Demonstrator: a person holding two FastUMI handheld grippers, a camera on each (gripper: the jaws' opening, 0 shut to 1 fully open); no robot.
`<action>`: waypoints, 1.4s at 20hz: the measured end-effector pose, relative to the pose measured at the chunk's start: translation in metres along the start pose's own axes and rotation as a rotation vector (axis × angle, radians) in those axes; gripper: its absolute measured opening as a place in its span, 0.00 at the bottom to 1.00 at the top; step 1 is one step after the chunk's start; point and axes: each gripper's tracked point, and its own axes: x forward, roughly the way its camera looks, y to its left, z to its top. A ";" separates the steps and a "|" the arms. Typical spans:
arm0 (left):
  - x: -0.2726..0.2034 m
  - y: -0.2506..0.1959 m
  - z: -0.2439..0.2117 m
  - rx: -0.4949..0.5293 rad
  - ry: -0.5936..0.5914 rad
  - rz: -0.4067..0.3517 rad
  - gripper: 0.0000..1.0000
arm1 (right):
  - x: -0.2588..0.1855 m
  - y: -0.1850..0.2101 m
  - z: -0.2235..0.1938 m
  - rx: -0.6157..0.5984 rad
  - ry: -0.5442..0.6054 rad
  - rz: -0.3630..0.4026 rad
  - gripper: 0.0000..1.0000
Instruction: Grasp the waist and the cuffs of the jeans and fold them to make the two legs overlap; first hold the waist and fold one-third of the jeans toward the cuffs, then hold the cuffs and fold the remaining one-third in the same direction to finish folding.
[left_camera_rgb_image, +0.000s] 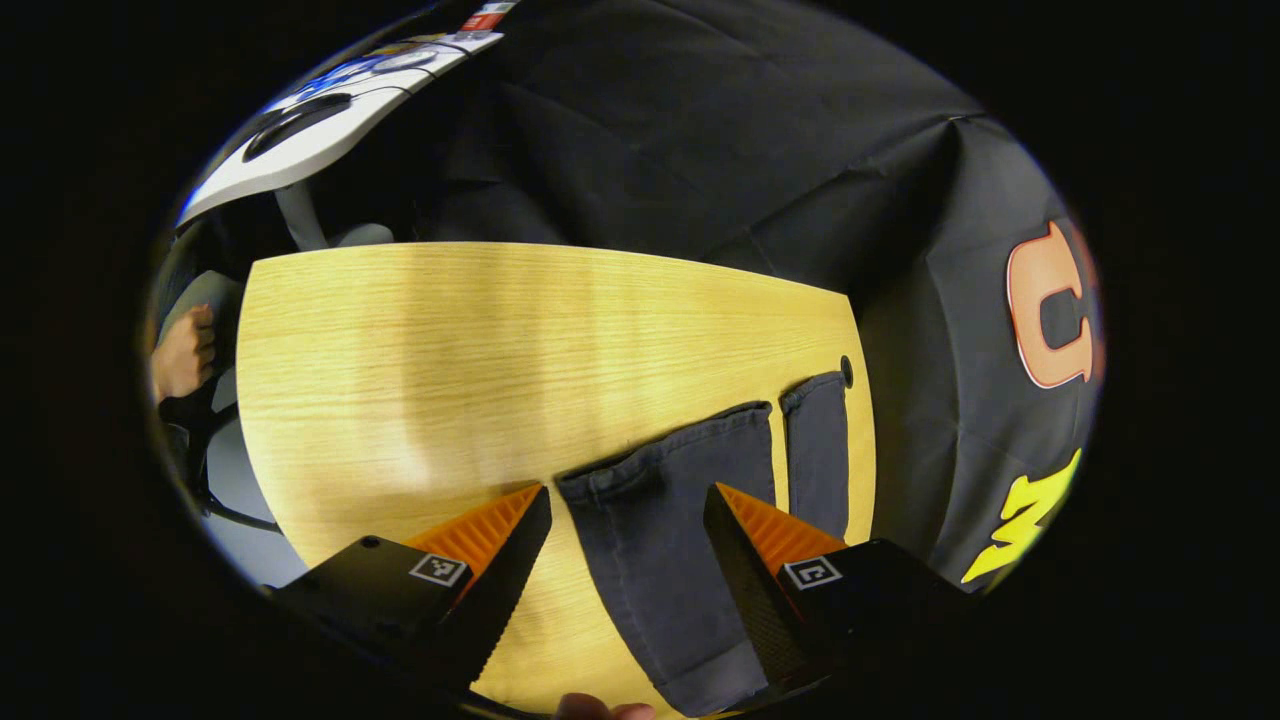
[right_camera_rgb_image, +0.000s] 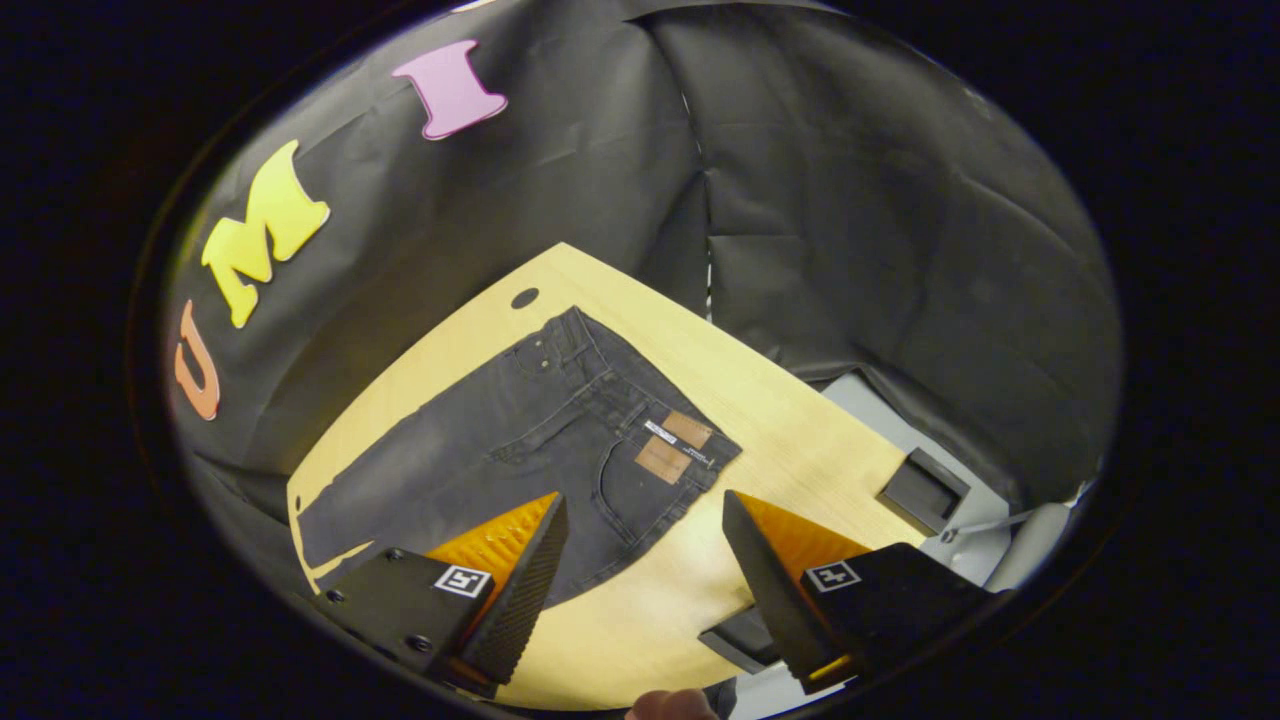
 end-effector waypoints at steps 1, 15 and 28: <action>0.002 -0.002 0.003 0.011 -0.005 0.002 1.00 | 0.003 0.001 0.000 0.008 0.012 0.003 0.98; 0.013 -0.006 0.009 -0.042 0.028 0.006 0.92 | 0.070 -0.042 -0.001 0.434 0.195 -0.014 0.92; 0.022 -0.007 0.012 0.004 0.041 0.038 0.64 | 0.109 -0.036 0.019 0.330 0.214 -0.046 0.68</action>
